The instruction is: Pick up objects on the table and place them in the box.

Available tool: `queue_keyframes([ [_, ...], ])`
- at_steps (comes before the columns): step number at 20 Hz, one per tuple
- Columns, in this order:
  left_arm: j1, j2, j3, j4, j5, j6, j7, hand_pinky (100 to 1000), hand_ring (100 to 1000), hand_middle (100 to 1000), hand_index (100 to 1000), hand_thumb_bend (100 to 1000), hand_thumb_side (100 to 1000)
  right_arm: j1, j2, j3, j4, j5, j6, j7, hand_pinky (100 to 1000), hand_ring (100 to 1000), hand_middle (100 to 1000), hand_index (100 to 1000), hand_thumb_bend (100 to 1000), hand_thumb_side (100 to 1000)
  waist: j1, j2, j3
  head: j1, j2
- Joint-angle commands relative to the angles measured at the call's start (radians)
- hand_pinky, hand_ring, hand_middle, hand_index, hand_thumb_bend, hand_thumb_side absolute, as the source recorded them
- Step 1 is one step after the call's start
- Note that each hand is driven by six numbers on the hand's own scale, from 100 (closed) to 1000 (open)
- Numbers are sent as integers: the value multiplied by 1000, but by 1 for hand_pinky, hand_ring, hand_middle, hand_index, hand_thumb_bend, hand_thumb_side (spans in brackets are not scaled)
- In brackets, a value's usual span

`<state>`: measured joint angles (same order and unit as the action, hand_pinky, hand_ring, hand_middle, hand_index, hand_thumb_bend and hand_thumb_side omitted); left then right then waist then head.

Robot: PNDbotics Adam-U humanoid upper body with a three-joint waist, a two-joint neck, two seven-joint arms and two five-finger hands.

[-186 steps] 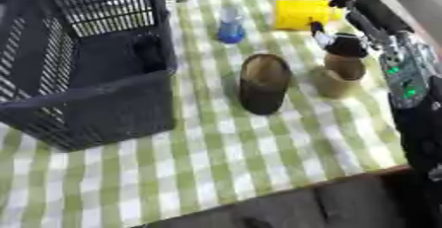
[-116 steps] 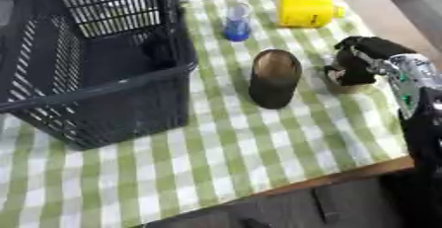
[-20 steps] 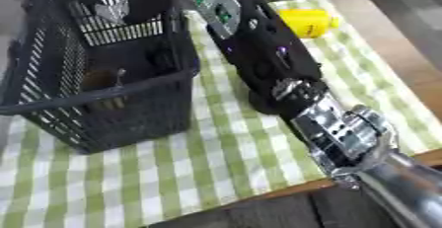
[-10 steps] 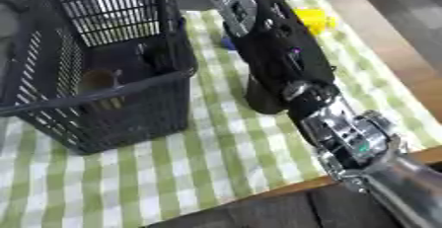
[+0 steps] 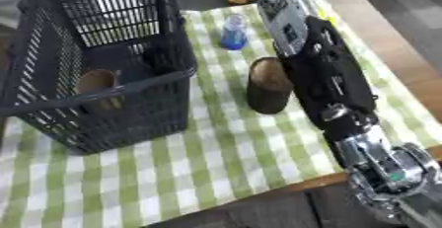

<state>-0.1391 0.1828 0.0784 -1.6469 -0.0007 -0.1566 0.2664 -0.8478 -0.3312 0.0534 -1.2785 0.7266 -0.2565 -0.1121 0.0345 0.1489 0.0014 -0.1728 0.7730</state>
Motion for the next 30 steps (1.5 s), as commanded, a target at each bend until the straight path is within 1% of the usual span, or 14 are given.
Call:
queue_keyframes([
  [1,-9,9,11,-18,-4,-2,7,360,817,732,760,428,918,35,-53,-50,-79,-78,15,32,454,684,687,852,100,466,-4,-10,-4,12,-3],
  [2,-9,9,12,-18,-4,-2,8,360,817,732,760,428,918,57,-63,-62,-97,-103,14,48,424,669,686,854,100,466,-3,-8,-5,14,-3],
  [3,-10,10,13,-18,-4,-2,8,360,817,732,760,427,918,79,-77,-70,-110,-123,9,66,415,663,686,854,100,461,-2,-8,-8,16,-3],
  [6,-11,10,15,-20,-4,-2,10,361,817,732,760,427,917,119,-108,-89,-133,-163,-10,108,411,660,685,855,100,455,-1,-6,-11,18,-3],
  [10,-11,9,15,-20,-4,-2,11,360,817,733,760,425,917,163,-131,-110,-148,-192,-22,127,408,658,680,851,100,475,1,-3,-11,23,-3],
  [18,-14,8,17,-22,-5,-3,21,361,815,731,759,425,915,206,-129,-142,-184,-206,-2,116,395,646,654,823,100,487,1,2,-14,26,-3],
  [19,-15,7,16,-22,-4,-3,21,360,815,731,758,425,915,212,-126,-146,-188,-208,1,115,390,642,648,817,100,503,1,3,-15,27,-5],
  [22,-15,7,15,-21,-2,-3,21,360,816,732,758,425,916,227,-122,-152,-200,-212,9,115,387,639,644,816,100,507,3,6,-14,27,-15],
  [30,-16,7,16,-22,0,-4,23,360,815,730,758,422,915,241,-115,-163,-214,-212,15,116,379,630,627,807,100,512,6,9,-18,22,-24],
])
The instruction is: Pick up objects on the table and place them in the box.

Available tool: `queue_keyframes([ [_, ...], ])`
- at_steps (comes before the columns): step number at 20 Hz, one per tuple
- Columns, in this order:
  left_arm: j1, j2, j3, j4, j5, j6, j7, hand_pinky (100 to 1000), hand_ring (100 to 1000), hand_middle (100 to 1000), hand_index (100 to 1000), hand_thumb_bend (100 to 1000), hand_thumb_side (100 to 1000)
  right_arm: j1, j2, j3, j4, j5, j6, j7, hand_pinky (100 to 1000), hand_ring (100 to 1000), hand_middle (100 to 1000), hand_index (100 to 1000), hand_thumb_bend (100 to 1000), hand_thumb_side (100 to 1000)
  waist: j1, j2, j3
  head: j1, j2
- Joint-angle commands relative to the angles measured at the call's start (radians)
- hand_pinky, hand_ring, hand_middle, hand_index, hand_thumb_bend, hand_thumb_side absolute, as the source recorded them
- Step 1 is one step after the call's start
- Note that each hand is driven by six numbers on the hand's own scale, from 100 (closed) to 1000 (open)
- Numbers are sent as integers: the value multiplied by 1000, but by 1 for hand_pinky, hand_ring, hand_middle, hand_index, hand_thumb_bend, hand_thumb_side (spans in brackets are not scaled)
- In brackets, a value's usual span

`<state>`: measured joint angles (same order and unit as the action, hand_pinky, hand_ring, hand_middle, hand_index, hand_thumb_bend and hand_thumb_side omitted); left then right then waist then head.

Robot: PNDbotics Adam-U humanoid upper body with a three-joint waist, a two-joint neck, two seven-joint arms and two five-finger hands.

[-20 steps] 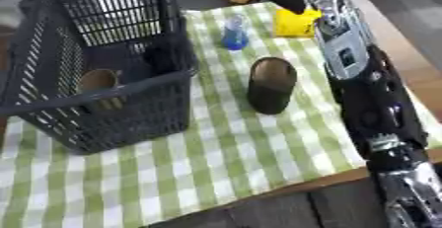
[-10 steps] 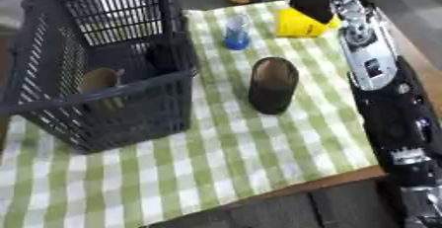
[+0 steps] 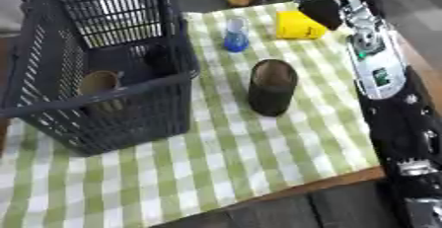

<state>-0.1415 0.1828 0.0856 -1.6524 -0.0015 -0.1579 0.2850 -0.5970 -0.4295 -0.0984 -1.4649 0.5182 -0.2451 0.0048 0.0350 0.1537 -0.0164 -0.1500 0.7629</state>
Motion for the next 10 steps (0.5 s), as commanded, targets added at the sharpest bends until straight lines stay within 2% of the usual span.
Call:
queue_keyframes([
  [1,-13,7,9,-17,1,-2,5,360,815,731,758,422,915,-10,-17,-11,-27,-3,3,0,378,629,625,807,100,506,6,5,0,0,-14],
  [6,-14,7,9,-17,2,-2,7,360,815,731,758,420,913,-10,-17,-13,-27,-1,0,5,378,629,624,805,100,493,8,7,0,1,-10],
  [7,-14,7,9,-17,2,-2,8,359,815,731,758,375,892,-10,-18,-13,-27,-1,0,5,376,627,621,805,100,498,8,7,0,2,-11],
  [10,-14,6,7,-15,3,-1,7,359,815,731,758,370,889,-10,-17,-14,-26,-2,1,5,376,628,621,804,100,496,9,8,-2,1,-10],
])
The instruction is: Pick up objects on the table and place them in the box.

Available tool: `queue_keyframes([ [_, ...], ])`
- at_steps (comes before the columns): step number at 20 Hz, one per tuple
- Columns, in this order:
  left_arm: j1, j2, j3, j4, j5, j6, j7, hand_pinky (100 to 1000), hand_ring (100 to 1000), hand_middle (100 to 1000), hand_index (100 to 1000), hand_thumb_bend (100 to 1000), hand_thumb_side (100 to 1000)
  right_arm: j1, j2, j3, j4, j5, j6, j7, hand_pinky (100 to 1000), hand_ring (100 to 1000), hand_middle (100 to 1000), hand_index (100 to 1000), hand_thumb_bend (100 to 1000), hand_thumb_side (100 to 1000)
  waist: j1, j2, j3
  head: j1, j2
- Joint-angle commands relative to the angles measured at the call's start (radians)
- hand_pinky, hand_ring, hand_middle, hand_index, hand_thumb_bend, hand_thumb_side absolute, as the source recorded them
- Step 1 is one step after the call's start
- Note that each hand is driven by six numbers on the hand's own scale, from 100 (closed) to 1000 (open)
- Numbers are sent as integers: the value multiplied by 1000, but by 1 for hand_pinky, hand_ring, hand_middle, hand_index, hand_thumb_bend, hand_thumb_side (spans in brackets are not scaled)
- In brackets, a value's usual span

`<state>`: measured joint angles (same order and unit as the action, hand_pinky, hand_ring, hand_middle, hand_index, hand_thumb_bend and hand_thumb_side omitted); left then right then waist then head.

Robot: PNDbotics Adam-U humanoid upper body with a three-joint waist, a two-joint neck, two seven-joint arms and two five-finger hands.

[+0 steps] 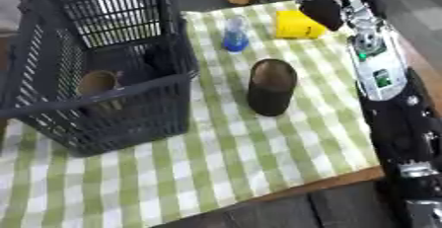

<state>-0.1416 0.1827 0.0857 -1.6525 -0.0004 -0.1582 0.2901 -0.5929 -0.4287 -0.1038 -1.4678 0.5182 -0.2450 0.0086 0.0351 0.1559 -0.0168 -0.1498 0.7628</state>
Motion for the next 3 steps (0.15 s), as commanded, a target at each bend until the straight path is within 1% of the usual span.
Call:
queue_keyframes([
  [1,-14,7,6,-15,2,0,2,359,815,731,758,371,889,-14,-18,-9,-23,-2,1,2,376,628,621,804,100,496,9,6,-3,0,-9],
  [3,-14,7,7,-15,2,1,2,360,815,731,758,375,891,-13,-17,-9,-23,-2,1,2,377,628,621,804,100,493,9,6,-3,0,-9],
])
